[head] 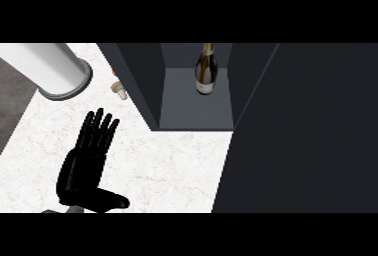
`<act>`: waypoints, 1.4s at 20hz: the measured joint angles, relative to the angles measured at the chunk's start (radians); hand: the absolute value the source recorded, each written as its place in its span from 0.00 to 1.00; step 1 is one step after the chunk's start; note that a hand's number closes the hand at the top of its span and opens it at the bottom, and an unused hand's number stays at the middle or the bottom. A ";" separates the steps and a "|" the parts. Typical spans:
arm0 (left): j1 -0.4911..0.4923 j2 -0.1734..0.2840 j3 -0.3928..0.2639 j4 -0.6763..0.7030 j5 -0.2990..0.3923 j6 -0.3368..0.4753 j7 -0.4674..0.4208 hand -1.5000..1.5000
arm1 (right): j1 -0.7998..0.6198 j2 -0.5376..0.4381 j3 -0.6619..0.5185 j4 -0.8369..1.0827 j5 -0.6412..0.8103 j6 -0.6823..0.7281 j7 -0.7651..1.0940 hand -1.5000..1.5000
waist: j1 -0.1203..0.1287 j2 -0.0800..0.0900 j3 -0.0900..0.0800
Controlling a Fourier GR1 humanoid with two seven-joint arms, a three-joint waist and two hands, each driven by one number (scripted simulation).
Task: Pick up the wine, place it into the cabinet and close the cabinet
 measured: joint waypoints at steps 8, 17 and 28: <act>0.049 0.109 0.126 -0.022 0.072 -0.094 0.013 0.00 | -0.029 -0.013 0.043 -0.001 -0.001 0.043 0.024 1.00 | 0.000 0.001 -0.002; 0.061 0.191 0.223 0.003 0.133 -0.191 0.039 0.00 | -0.103 0.006 0.059 0.004 0.004 0.063 0.090 1.00 | 0.008 0.004 -0.003; 0.067 0.243 0.272 0.019 0.173 -0.277 0.061 0.00 | -0.265 0.114 -0.004 0.021 -0.003 0.076 0.209 1.00 | 0.041 0.009 -0.006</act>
